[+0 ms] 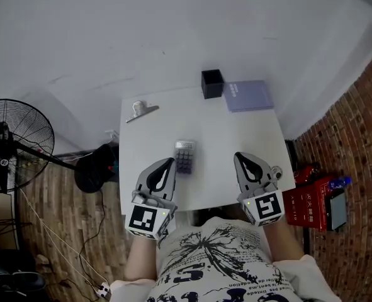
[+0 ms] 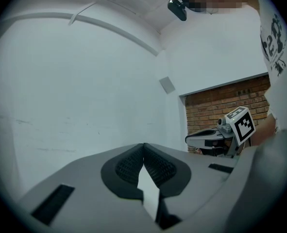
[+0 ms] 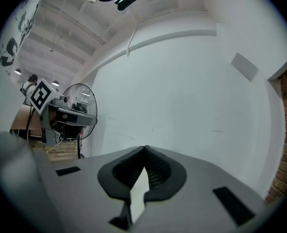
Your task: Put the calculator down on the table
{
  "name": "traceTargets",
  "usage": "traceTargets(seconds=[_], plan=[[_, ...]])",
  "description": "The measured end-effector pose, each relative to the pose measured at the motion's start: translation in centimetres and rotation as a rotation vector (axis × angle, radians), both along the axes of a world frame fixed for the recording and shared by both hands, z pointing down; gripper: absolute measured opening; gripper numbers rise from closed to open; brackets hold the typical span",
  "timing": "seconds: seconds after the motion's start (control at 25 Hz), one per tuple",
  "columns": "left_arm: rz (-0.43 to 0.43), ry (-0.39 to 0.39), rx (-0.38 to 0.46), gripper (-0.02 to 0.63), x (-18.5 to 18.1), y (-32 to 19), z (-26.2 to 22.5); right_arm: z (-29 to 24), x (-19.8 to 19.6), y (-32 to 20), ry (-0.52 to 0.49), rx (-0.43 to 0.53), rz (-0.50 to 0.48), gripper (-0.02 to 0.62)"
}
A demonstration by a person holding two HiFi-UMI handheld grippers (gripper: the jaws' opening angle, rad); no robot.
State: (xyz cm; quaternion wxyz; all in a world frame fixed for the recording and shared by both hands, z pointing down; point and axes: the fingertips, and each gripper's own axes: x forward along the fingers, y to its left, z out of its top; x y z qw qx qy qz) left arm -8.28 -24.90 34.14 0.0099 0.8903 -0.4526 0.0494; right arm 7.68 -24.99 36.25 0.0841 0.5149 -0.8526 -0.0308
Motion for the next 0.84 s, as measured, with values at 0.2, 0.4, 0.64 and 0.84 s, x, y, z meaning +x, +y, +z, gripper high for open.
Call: traceTargets(seconds=[0.2,0.4,0.64,0.84], plan=[[0.007,0.003,-0.003,0.014,0.3,-0.1,0.2,0.4,0.2,-0.3,-0.017,-0.019,-0.003,0.012],[0.008,-0.008,0.004,0.014,0.6,-0.2,0.0,0.4,0.6,-0.6,-0.010,-0.022,-0.001,0.012],[0.023,0.035,0.000,0.014,1.3,-0.2,-0.6,0.6,0.9,-1.1,-0.013,-0.025,-0.002,0.012],[0.017,0.078,0.003,0.014,1.1,-0.5,-1.3,0.3,0.9,-1.3,-0.037,-0.030,-0.004,0.012]])
